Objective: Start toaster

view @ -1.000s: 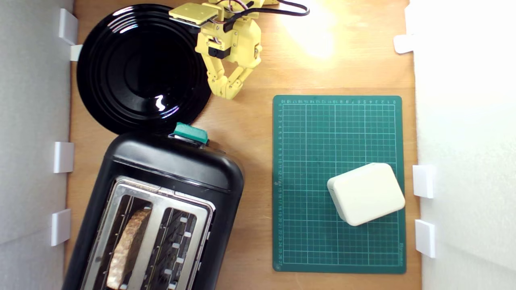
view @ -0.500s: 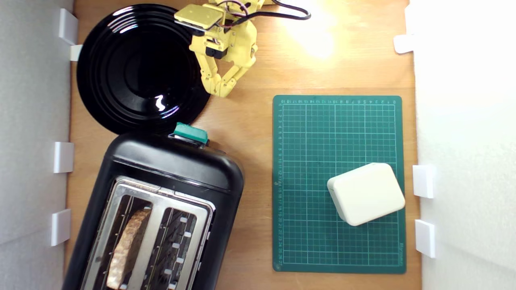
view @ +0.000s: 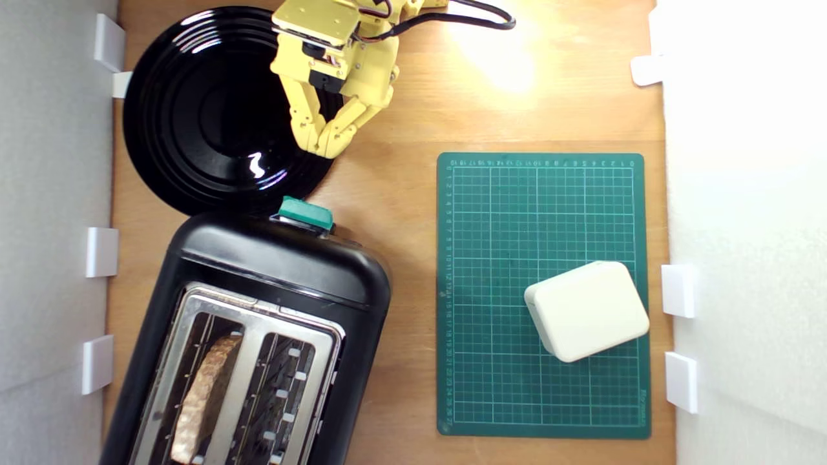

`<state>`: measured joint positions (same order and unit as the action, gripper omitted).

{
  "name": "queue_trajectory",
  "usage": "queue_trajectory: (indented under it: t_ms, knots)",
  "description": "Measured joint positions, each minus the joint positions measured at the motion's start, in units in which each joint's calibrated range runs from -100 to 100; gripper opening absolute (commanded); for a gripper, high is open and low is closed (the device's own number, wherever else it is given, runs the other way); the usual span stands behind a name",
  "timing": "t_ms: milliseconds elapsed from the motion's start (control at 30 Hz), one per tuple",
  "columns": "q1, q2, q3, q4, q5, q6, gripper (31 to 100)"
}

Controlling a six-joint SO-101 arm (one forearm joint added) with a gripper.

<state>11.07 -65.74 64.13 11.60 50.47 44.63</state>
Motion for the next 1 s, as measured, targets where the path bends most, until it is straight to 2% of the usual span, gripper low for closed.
queue_trajectory:
  t_ms: [300,1000]
  knots:
    - [-0.9,3.58,-11.68,0.39,0.0,0.11,31.4]
    - [-0.81,19.17,-21.5,0.29,-11.4,0.05,31.4]
